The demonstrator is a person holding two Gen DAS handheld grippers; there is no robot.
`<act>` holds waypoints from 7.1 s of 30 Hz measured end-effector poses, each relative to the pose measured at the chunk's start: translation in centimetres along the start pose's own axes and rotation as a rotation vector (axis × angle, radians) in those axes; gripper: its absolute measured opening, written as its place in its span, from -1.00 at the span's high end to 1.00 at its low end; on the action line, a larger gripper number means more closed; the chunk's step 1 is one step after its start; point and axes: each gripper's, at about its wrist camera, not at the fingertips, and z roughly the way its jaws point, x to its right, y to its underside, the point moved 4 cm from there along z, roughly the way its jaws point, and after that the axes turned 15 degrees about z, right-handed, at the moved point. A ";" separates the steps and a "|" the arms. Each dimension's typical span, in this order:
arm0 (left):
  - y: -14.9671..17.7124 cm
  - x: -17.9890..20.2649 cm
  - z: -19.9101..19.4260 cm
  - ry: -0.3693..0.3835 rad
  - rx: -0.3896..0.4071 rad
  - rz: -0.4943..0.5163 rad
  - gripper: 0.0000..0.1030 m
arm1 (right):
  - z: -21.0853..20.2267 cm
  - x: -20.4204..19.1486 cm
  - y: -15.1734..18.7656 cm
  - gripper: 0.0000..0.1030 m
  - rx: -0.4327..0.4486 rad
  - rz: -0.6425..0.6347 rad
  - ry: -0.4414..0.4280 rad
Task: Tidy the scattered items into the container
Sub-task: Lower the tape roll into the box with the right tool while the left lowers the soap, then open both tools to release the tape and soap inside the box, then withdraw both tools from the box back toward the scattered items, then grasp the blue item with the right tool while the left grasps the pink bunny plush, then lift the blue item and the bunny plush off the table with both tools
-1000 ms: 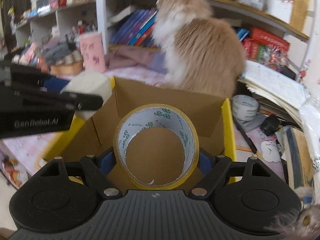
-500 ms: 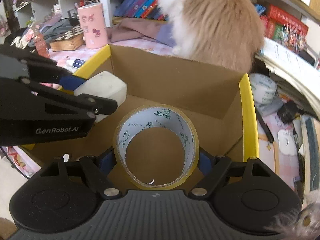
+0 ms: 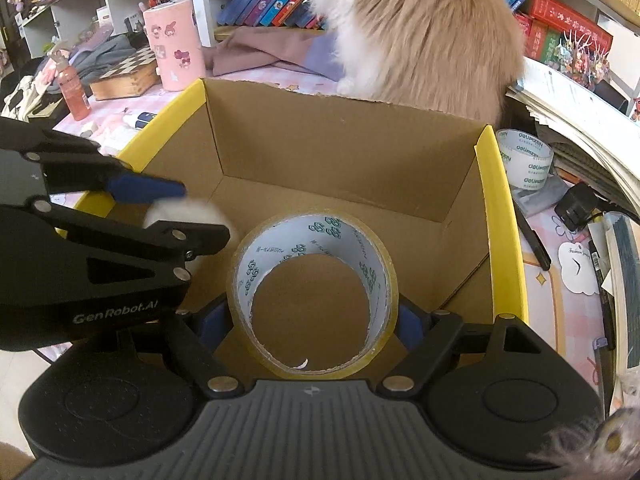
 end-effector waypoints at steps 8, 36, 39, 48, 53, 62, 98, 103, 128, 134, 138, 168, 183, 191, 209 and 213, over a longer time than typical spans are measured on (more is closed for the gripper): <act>-0.1 -0.9 -3.4 -0.072 0.093 -0.044 -0.35 | -2.4 -0.5 -0.6 -0.73 0.076 0.000 0.003; 10.7 -3.4 -14.9 -0.123 0.219 -0.214 -0.58 | -11.6 -7.4 6.4 -0.77 0.348 0.166 0.194; 12.6 -3.9 -15.9 -0.139 0.211 -0.234 -0.58 | -12.3 -8.5 7.3 -0.77 0.368 0.188 0.210; 16.9 -5.0 -18.3 -0.155 0.202 -0.261 -0.58 | -12.8 -12.2 11.3 -0.78 0.360 0.231 0.229; 18.9 -5.0 -19.3 -0.152 0.187 -0.251 -0.58 | -12.9 -14.6 13.2 -0.78 0.336 0.226 0.218; 22.7 -5.8 -20.5 -0.155 0.140 -0.271 -0.58 | -13.0 -17.9 15.8 -0.84 0.305 0.224 0.187; 28.2 -9.6 -22.4 -0.234 0.045 -0.333 -0.91 | -10.2 -25.0 16.0 -0.95 0.209 0.107 0.085; 28.2 -9.9 -22.0 -0.232 0.041 -0.328 -0.91 | -9.7 -25.2 15.7 -0.91 0.212 0.106 0.077; 27.1 -16.0 -16.3 -0.214 0.014 -0.383 -0.91 | -2.5 -27.2 9.2 -0.90 0.161 0.051 0.060; 26.0 -17.8 -14.0 -0.216 0.004 -0.386 -0.90 | -0.2 -27.4 6.4 -0.86 0.169 0.043 0.057; 25.0 -19.0 -12.3 -0.211 0.004 -0.374 -0.90 | 1.3 -27.2 4.2 -0.82 0.178 0.053 0.064; 18.7 -27.3 2.4 -0.126 -0.040 -0.363 -0.32 | 15.0 -24.4 -6.2 -0.54 0.083 0.139 0.147; 18.0 -27.3 4.8 -0.041 -0.071 -0.393 0.57 | 17.7 -23.3 -6.5 -0.25 0.013 0.188 0.117; 17.9 -27.2 4.3 -0.023 -0.054 -0.389 0.79 | 17.2 -23.2 -6.5 0.12 0.021 0.186 0.099; 17.1 -25.7 -3.5 -0.027 0.085 -0.432 0.80 | 10.7 -24.6 -5.2 0.14 0.094 0.148 0.026; 17.5 -25.5 -5.8 -0.046 0.115 -0.451 0.80 | 8.9 -25.2 -4.5 0.14 0.110 0.135 0.011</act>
